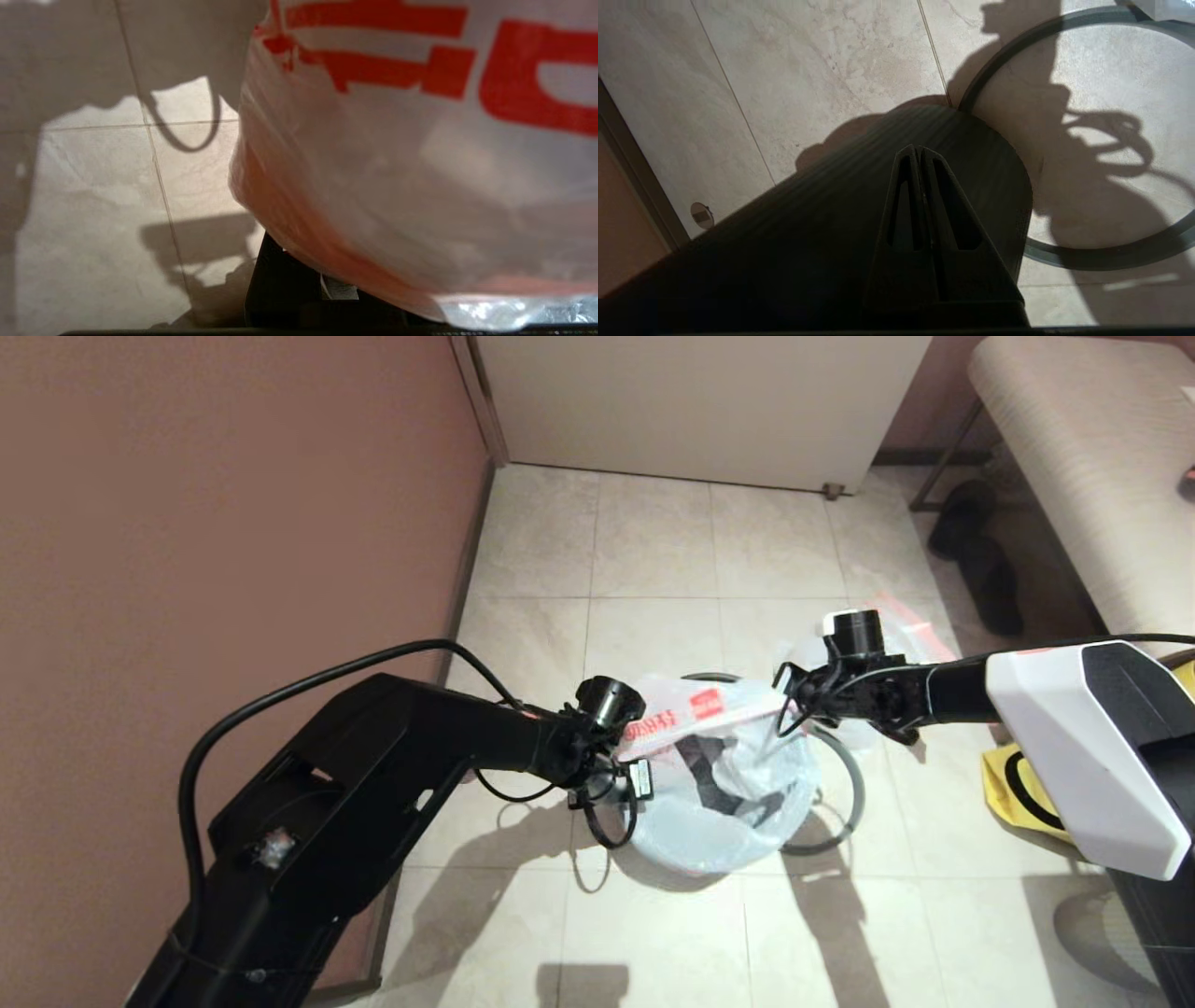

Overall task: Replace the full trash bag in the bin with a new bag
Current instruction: Put the new garbage bag on the trash can

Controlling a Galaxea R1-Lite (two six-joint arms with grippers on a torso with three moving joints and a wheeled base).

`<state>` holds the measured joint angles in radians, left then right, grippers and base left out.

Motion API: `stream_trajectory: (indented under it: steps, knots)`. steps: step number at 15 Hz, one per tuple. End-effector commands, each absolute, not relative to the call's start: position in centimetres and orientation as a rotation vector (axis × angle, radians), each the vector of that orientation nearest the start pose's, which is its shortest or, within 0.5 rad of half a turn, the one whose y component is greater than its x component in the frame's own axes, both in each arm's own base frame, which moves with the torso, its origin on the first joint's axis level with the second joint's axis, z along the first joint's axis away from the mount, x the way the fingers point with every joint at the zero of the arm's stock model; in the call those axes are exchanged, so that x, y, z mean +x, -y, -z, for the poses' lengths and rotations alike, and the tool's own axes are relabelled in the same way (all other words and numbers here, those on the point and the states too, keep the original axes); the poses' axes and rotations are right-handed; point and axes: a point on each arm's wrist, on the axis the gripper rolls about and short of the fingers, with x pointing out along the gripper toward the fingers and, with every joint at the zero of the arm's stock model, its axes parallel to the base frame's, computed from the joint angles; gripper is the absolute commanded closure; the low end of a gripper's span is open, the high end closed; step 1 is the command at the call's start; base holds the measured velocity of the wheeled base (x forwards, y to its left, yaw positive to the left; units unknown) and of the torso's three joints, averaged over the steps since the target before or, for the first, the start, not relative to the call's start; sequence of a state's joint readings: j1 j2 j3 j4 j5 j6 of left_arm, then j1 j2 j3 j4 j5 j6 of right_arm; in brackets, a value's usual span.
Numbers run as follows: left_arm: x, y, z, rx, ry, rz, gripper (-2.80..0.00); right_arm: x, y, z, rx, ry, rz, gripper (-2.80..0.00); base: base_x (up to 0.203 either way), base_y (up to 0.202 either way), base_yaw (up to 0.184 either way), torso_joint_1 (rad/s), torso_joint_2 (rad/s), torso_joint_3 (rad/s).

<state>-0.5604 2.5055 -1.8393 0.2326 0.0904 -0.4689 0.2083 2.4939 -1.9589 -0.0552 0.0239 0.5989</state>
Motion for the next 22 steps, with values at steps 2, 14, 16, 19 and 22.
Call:
stream_trajectory:
  steps: [2,14,16,19,22]
  knots:
    - [41.6,26.0,-4.8,-0.160,-0.889,0.230,0.00,50.8,-11.2,-11.0,0.539,-0.526,-0.093,0.00,0.000,0.000,0.000,0.000,0.00,0.000]
    - [41.4,23.7,-11.5,-0.279,-0.695,0.262,0.00,45.6,-10.8,-18.7,0.596,-0.589,-0.130,0.00,0.000,0.000,0.000,0.000,0.00,0.000]
    - [41.7,23.1,-12.0,-0.283,-0.776,0.275,0.00,45.6,-11.3,-18.0,0.592,-0.692,-0.140,0.00,0.000,0.000,0.000,0.000,0.00,0.000]
    - [42.6,21.9,-12.4,-0.347,-0.891,0.283,0.00,44.5,-12.4,-18.5,0.584,-0.757,-0.166,0.00,0.000,0.000,0.000,0.000,0.00,0.000]
    - [43.0,21.9,-10.8,-0.353,-0.932,0.290,0.00,42.8,-15.9,-19.2,0.549,-0.774,-0.255,0.00,0.000,0.000,0.000,0.000,0.00,0.000]
